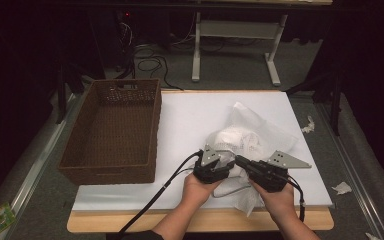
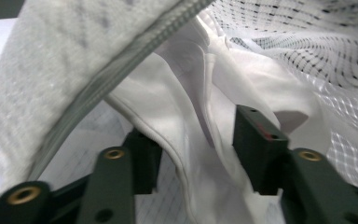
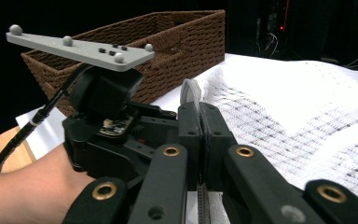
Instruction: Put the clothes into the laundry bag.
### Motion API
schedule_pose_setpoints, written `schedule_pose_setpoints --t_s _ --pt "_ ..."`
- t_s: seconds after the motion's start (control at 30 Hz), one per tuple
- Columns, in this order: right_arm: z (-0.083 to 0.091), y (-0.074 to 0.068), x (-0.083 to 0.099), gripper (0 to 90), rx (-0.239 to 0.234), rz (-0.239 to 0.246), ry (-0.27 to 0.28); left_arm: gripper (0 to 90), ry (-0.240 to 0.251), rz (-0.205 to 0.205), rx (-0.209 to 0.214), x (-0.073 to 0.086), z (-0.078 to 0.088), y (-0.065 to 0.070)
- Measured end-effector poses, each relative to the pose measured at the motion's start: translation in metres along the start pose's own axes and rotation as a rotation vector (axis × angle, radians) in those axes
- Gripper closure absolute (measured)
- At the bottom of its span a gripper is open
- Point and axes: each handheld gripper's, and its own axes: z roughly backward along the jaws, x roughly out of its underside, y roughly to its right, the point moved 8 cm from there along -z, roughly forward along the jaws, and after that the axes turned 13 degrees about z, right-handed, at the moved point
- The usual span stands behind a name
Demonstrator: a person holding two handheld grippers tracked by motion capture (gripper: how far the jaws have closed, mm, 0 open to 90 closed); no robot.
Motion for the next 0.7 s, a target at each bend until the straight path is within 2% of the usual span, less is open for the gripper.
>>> schedule_pose_setpoints --t_s 0.2,0.4,0.5,0.57,0.63,0.7 --pt "0.0 0.001 0.001 89.2 0.002 -0.001 -0.004 40.6 -0.009 -0.002 0.005 0.005 0.014 -0.003" --pt "0.001 0.001 0.001 89.1 0.004 -0.003 0.0 38.6 -0.012 -0.024 0.002 0.007 0.037 -0.008" --pt "0.002 0.002 0.001 88.9 0.005 -0.004 0.004 41.1 0.006 -0.032 -0.048 0.004 0.048 -0.02" --pt "0.002 0.002 0.0 88.9 0.006 -0.003 0.008 42.5 0.018 -0.02 -0.093 0.001 0.05 -0.031" --pt "0.002 0.002 0.0 88.9 0.006 -0.003 0.007 41.5 0.016 0.001 -0.13 -0.002 0.047 -0.04" --pt "0.002 0.001 0.0 88.8 0.007 -0.005 0.006 38.0 0.002 -0.001 -0.16 -0.003 0.038 -0.045"
